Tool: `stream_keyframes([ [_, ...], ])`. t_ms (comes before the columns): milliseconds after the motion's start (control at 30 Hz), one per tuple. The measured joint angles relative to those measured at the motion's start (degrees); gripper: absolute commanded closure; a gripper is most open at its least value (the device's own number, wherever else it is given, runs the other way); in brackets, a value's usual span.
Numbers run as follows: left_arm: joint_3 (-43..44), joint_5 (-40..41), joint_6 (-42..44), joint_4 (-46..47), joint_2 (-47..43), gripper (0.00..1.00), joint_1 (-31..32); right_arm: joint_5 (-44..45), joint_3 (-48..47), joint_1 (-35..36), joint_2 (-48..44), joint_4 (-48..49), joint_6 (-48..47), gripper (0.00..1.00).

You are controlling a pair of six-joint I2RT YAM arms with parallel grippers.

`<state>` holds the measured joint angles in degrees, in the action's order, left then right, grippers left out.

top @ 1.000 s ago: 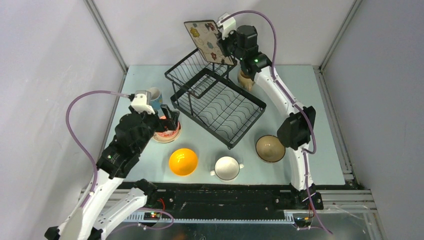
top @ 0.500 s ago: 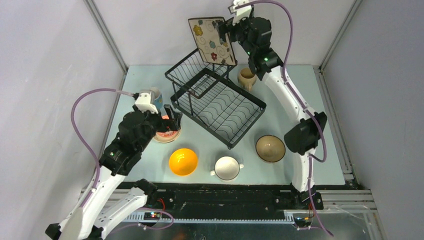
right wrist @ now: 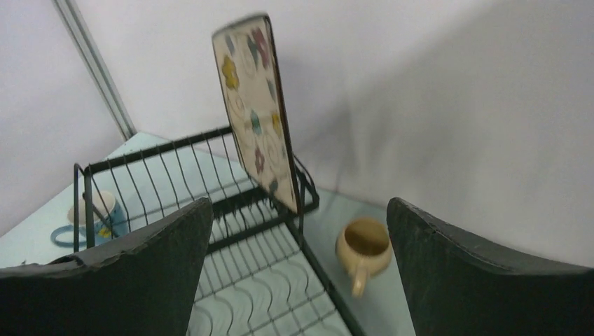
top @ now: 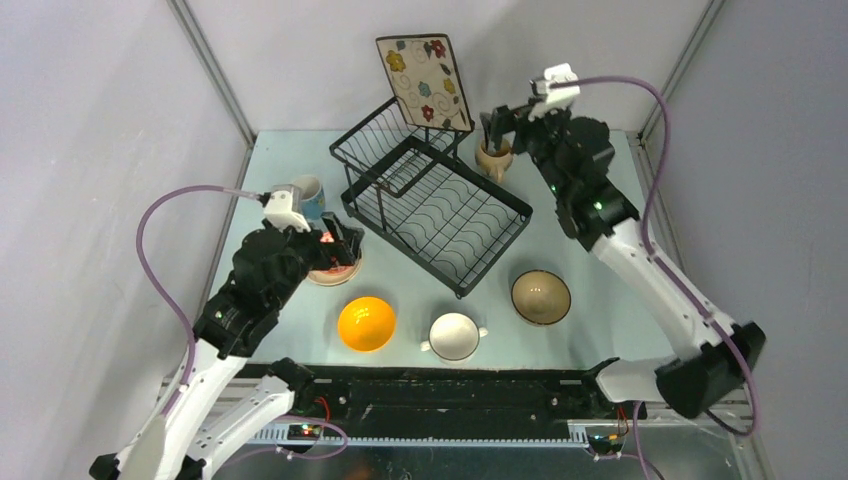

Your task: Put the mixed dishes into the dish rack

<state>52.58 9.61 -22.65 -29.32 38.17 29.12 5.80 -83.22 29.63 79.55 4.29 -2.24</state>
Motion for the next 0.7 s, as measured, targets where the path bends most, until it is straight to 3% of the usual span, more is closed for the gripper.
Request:
stream_keyframes([
  [167, -2.8, 1.5, -2.9, -1.0, -1.7, 0.00, 0.0, 5.0, 9.0, 0.0, -8.7, -7.3, 7.7, 0.01],
  [467, -9.6, -0.9, -9.0, 1.4, -1.1, 0.00, 0.0, 17.2, 20.7, 0.2, -14.0, -34.8, 26.8, 0.01],
  [700, -13.1, -1.4, -13.1, 4.9, -1.9, 0.00, 0.0, 19.3, 29.7, -4.4, -21.6, -46.9, 36.5, 0.07],
])
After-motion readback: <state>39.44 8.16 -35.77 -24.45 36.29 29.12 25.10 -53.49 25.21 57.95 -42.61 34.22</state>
